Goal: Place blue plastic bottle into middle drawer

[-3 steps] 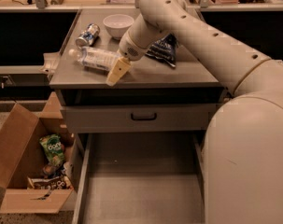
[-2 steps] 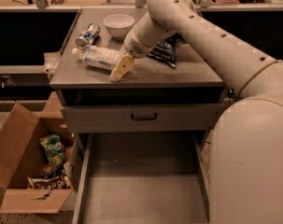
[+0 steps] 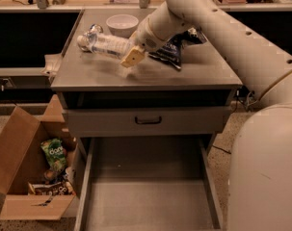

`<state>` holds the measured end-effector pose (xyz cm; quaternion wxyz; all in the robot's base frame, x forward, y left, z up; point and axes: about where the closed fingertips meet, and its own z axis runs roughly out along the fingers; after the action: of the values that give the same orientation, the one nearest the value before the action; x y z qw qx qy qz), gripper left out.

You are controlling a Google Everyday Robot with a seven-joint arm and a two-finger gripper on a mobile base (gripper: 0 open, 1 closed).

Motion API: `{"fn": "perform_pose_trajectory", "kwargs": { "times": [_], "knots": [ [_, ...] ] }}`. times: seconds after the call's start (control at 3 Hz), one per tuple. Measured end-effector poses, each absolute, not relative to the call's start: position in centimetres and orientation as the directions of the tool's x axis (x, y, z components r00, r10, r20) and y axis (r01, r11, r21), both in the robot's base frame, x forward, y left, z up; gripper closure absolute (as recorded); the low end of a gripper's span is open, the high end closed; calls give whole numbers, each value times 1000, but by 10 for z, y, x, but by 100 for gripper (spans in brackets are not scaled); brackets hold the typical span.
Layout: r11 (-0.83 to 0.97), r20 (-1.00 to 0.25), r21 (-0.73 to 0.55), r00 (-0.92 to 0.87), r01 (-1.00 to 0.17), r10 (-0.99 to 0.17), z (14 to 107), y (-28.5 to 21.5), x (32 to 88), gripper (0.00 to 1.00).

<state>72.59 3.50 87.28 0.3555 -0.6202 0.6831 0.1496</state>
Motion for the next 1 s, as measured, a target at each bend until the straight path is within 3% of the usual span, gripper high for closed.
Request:
{"fn": "perform_pose_trajectory", "kwargs": {
  "times": [1.0],
  "knots": [
    [93,-669,-267,115,-959,-734,882,36,701,100]
  ]
}}
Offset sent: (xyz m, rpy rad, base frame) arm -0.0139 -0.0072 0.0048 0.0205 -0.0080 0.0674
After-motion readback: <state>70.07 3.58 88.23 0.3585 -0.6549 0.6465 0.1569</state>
